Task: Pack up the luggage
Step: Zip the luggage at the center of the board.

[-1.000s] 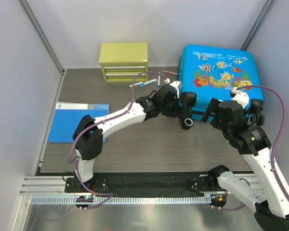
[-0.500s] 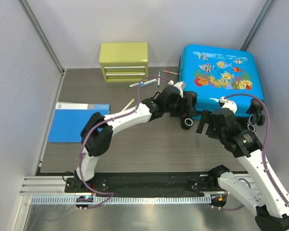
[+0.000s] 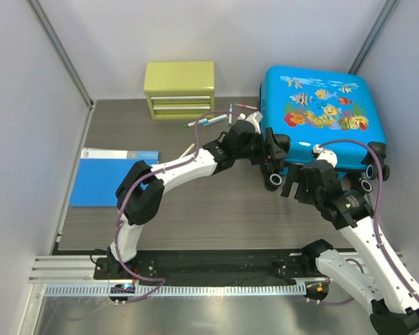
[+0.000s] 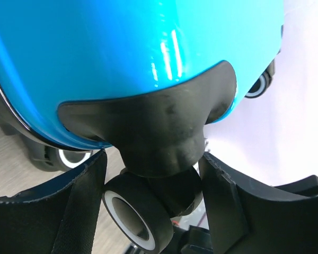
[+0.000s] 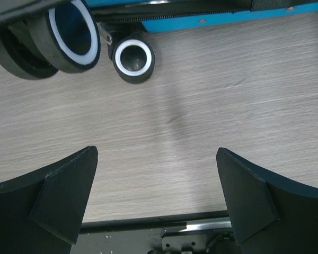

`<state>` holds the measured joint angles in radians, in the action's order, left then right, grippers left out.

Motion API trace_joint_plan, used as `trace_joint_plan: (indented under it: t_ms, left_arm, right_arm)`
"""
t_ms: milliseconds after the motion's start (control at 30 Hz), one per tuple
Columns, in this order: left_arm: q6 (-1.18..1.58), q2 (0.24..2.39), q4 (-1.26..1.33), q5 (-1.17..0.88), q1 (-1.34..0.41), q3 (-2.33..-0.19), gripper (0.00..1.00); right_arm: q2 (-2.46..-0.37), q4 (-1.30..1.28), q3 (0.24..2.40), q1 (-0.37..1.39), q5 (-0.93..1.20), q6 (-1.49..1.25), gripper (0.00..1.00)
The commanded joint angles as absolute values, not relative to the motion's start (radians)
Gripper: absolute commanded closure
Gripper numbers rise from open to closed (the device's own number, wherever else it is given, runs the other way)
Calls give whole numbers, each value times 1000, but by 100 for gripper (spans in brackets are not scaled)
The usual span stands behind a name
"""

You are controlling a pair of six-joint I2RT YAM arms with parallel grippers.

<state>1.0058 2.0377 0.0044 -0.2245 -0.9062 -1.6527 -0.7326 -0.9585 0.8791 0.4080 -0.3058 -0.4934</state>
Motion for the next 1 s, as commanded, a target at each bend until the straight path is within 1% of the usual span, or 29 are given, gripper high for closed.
trace_joint_plan:
  t_ms: [0,167,267,300,367,400,467,533,567,633,667,700,733,767,800,867,967]
  left_arm:
    - [1081,2010,230,-314,-905,-1651,34]
    - [1054,2002,126,-308,-896,-1654,36]
    - [1055,1996,120,-307,-887,-1648,48]
    - [1066,2000,127,-320,-881,-1644,55]
    - [1094,2002,161,-334,-876,-1643,63]
    - [1101,2003,173,-342,-874,-1638,74]
    - [1115,2003,202,-353,-873,-1637,89]
    - [1129,2002,241,-370,-870,-1637,98]
    - [1140,2000,262,-374,-868,-1632,100]
    - [1181,1993,326,-379,-862,-1609,100]
    - [1190,1993,336,-383,-858,-1606,100]
    - [1196,1996,334,-390,-856,-1611,97]
    - [1193,1988,290,-393,-851,-1615,89]
    - [1183,1980,255,-384,-844,-1620,66]
    - [1169,1971,220,-376,-839,-1623,53]
    - [1085,1932,76,-320,-828,-1628,33]
    - [950,1898,-151,-247,-821,-1666,29]
  right_arm:
    - [-724,-878,865,405,-344,-509,0]
    - [-724,-805,828,405,-365,-520,0]
    - [-735,-790,822,403,-385,-525,0]
    - [-738,-790,822,405,-390,-528,0]
    - [-738,-788,825,403,-399,-540,0]
    - [-733,-790,825,405,-406,-546,0]
    - [-729,-788,821,405,-417,-557,0]
    - [-722,-785,807,406,-426,-572,0]
    - [-723,-785,802,405,-426,-572,0]
    - [-726,-776,790,403,-410,-569,0]
    - [-727,-773,785,405,-402,-566,0]
    - [-729,-766,782,405,-397,-555,0]
    - [-733,-765,784,403,-396,-551,0]
    - [-738,-767,788,405,-400,-546,0]
    - [-742,-776,795,403,-406,-543,0]
    - [-752,-801,824,405,-457,-555,0]
    - [-765,-853,862,402,-538,-592,0]
